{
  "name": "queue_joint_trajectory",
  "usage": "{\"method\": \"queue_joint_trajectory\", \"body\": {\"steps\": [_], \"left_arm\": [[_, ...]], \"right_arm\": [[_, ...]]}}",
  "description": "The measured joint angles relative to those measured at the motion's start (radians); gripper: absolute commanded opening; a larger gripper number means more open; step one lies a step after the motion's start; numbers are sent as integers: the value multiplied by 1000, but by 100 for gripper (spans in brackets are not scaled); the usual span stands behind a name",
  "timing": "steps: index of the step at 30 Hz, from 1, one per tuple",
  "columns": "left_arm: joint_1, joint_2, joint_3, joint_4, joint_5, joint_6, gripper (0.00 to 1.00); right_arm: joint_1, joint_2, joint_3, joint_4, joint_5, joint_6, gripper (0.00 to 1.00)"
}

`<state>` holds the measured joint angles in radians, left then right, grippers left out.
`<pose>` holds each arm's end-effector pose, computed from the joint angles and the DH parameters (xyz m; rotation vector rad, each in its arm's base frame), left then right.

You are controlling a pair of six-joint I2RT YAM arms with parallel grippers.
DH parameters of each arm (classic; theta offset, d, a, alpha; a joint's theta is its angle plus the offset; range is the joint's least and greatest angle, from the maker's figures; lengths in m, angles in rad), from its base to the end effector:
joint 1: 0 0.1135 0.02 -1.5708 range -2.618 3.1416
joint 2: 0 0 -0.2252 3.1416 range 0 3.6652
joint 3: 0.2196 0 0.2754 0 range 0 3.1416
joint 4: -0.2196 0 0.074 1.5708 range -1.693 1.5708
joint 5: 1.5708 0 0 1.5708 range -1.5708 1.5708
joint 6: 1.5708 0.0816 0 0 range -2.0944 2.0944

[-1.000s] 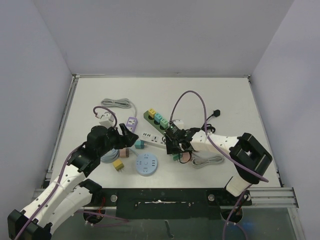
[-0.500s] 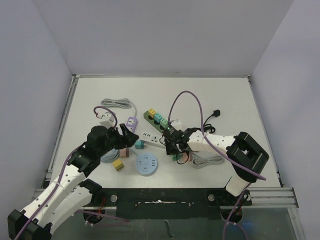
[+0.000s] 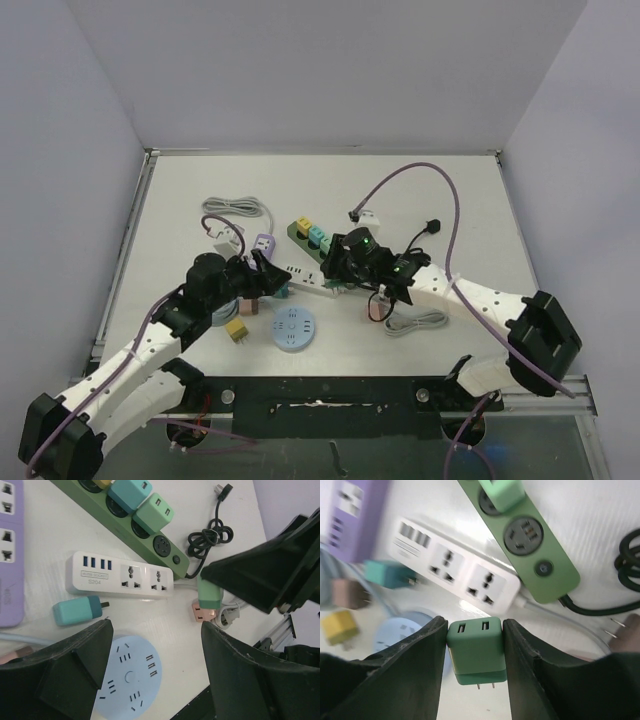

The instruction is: Insert the plug

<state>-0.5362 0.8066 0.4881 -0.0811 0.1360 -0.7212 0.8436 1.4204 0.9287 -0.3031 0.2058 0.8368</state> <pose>0.2358 -0.1530 0.1886 -0.0991 2.0908 -0.9307 0.2513 0.2573 0.1523 0.0938 2.4181 0.5694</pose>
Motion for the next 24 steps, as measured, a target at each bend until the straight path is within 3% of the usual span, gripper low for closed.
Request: {"method": "queue_joint_trajectory", "body": {"steps": [10, 20, 24], "left_arm": [[-232, 209, -72, 375, -59, -29, 70], [-244, 316, -102, 680, -87, -70, 70], [-244, 348, -102, 723, -88, -87, 61]], "right_arm": [[-71, -105, -79, 224, -88, 203, 39], [-77, -106, -113, 282, -161, 272, 40], [-77, -106, -113, 308, -185, 280, 40]]}}
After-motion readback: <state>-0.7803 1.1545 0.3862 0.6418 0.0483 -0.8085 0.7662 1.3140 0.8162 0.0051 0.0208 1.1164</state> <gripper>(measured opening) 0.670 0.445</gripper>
